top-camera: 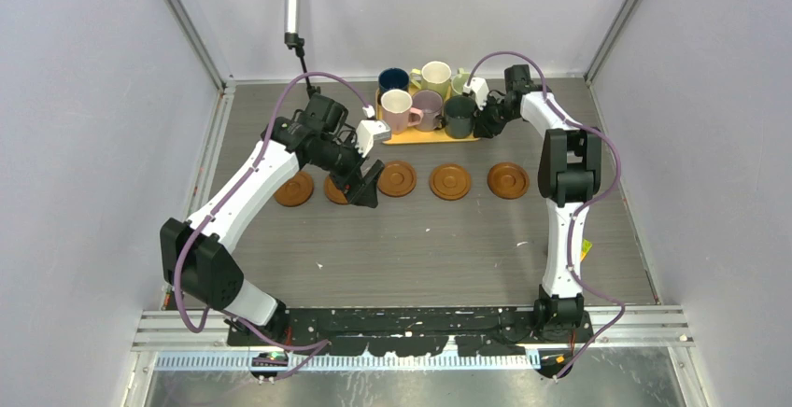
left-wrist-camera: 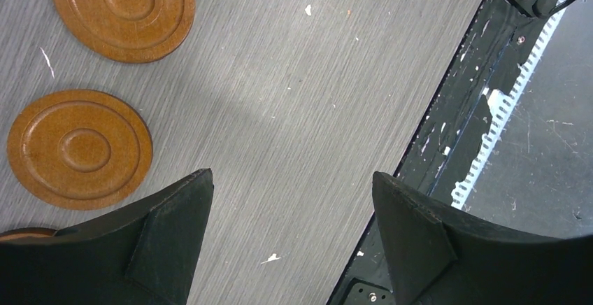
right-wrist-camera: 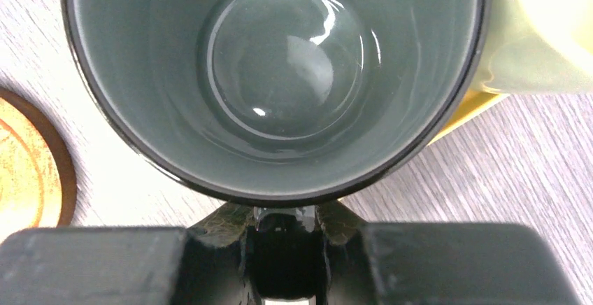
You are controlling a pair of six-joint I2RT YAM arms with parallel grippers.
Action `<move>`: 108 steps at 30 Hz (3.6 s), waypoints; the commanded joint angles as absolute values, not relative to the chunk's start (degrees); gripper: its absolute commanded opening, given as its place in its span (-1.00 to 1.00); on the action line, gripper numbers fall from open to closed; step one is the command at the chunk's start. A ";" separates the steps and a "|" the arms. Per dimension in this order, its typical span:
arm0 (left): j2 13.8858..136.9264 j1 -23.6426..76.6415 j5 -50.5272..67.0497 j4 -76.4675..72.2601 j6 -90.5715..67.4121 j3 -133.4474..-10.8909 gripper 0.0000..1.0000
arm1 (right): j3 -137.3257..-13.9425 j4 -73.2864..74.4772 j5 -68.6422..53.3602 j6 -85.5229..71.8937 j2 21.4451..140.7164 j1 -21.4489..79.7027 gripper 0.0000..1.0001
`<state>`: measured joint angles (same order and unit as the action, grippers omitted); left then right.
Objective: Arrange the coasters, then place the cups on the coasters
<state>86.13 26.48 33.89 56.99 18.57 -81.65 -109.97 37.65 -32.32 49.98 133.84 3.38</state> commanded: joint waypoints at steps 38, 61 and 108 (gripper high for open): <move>63.78 4.22 20.68 49.73 -9.01 -84.31 0.99 | -94.99 39.90 -26.55 19.58 99.21 30.51 -0.99; 65.09 -20.21 30.10 39.15 -22.72 -76.58 0.99 | -120.43 11.46 -3.54 -1.52 132.22 54.35 -0.99; 64.64 -22.00 34.20 37.35 -23.89 -75.84 0.99 | -128.30 11.89 5.56 -5.09 143.54 60.08 -0.50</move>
